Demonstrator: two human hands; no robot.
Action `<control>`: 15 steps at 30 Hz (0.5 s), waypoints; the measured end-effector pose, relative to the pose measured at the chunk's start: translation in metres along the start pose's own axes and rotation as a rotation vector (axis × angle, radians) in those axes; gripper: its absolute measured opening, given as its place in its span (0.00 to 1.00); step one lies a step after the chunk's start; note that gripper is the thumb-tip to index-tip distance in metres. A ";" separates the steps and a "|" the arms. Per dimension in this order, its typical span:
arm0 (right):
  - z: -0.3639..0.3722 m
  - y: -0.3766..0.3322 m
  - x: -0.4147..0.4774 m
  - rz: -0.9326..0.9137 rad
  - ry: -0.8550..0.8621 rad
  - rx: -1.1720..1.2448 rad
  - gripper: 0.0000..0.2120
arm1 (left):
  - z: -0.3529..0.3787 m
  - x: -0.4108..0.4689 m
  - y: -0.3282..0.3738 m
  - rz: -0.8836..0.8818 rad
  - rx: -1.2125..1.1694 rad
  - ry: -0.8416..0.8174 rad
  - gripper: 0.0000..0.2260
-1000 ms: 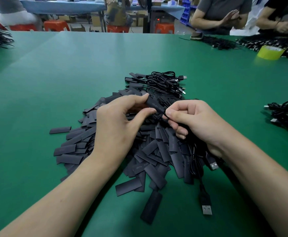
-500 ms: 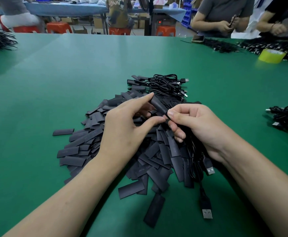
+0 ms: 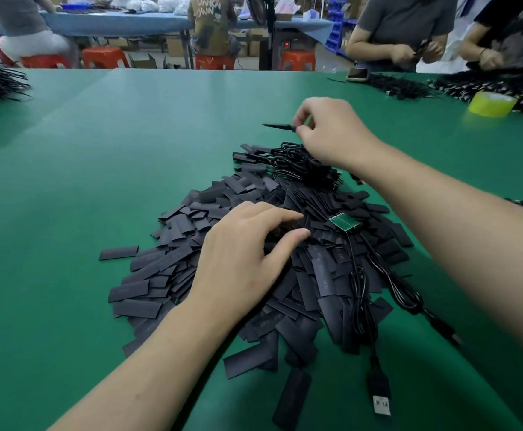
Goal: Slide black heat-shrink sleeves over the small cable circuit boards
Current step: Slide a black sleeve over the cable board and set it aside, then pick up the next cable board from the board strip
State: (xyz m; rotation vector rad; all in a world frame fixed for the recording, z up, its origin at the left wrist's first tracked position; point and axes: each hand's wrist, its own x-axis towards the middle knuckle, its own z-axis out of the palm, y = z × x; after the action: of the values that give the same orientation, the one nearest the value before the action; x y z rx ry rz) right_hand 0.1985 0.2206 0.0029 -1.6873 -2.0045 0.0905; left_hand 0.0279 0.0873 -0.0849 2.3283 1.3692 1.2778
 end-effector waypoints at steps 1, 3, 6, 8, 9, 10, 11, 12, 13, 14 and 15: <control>0.008 0.000 0.008 -0.015 -0.035 -0.030 0.09 | 0.000 0.000 0.001 0.004 -0.002 -0.010 0.11; 0.020 0.000 0.015 -0.041 -0.128 -0.106 0.12 | -0.001 -0.001 0.001 0.009 -0.004 -0.032 0.11; 0.021 0.000 0.006 -0.100 -0.146 -0.172 0.16 | -0.001 -0.002 0.001 0.013 0.002 -0.051 0.09; 0.009 0.001 -0.014 -0.138 -0.074 -0.170 0.12 | -0.001 -0.001 0.000 0.017 0.012 -0.061 0.09; 0.001 0.003 -0.027 -0.141 -0.067 -0.181 0.10 | -0.001 -0.001 0.001 0.020 0.019 -0.064 0.09; -0.007 0.005 -0.042 -0.122 -0.091 -0.196 0.08 | -0.001 -0.001 0.001 0.022 0.025 -0.066 0.09; -0.016 0.008 -0.058 -0.083 -0.139 -0.216 0.08 | -0.001 0.000 0.001 0.023 0.026 -0.069 0.09; -0.024 0.012 -0.073 -0.033 -0.194 -0.242 0.08 | -0.001 0.000 0.001 0.023 0.026 -0.071 0.08; -0.030 0.015 -0.088 0.018 -0.246 -0.268 0.10 | 0.000 0.000 0.001 0.024 0.026 -0.073 0.08; -0.033 0.017 -0.101 0.066 -0.291 -0.289 0.12 | 0.000 0.000 0.001 0.026 0.028 -0.075 0.08; -0.033 0.018 -0.111 0.104 -0.322 -0.304 0.14 | -0.001 0.000 0.002 0.029 0.030 -0.076 0.08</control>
State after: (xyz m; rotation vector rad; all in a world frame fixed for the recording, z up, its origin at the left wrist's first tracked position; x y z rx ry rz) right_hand 0.2395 0.1119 -0.0129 -2.0795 -2.2531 0.1031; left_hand 0.0286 0.0856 -0.0837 2.3983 1.3448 1.1712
